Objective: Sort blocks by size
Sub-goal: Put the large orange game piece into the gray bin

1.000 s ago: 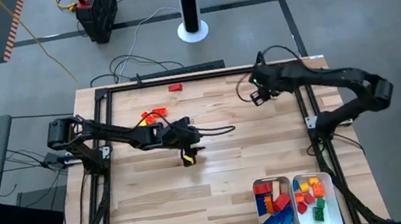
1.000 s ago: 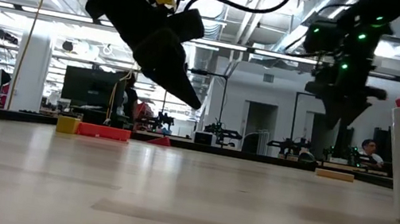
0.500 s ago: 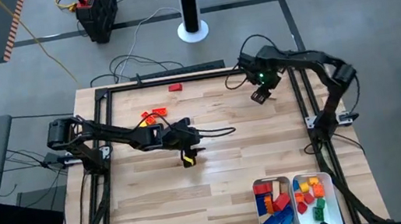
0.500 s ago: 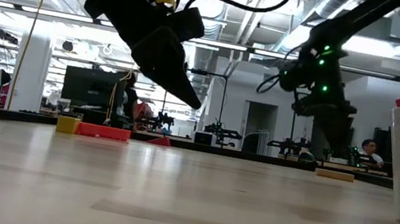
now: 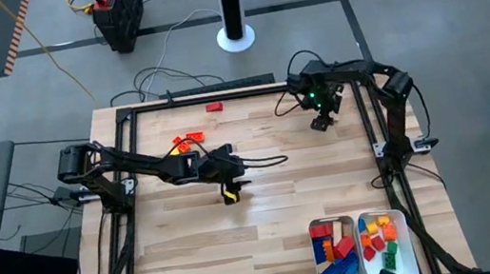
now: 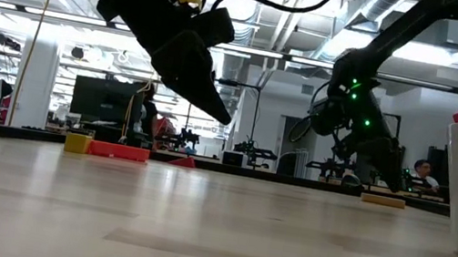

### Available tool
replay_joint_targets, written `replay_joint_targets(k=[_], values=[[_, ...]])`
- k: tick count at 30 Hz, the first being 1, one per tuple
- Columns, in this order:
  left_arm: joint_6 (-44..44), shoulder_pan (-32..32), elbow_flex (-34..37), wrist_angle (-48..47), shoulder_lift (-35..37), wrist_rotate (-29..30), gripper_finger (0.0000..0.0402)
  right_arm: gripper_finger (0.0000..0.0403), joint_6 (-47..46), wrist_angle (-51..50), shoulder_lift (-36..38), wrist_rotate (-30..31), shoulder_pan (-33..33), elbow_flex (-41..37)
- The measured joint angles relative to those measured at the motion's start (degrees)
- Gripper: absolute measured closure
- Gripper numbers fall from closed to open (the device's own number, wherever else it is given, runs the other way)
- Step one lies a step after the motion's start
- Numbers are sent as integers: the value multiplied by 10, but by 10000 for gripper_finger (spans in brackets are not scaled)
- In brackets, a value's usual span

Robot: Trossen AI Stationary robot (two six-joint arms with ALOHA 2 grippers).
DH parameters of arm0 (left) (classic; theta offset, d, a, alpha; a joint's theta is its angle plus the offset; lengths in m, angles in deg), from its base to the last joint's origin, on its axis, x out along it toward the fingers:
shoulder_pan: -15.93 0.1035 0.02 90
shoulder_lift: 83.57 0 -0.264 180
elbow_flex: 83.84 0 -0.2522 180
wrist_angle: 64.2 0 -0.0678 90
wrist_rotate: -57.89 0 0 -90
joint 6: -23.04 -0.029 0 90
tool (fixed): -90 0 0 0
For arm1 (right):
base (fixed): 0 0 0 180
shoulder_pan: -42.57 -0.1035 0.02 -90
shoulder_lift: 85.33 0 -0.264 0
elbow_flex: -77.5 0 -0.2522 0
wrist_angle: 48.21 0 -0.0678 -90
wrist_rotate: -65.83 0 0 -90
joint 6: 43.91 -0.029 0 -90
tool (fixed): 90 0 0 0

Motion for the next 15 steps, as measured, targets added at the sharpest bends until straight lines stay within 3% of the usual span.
replay_joint_targets(k=[15], values=[[0, 0, 0, 3, 0, -1, 200, 135, 9, -43, -4, 7, -14, 46]])
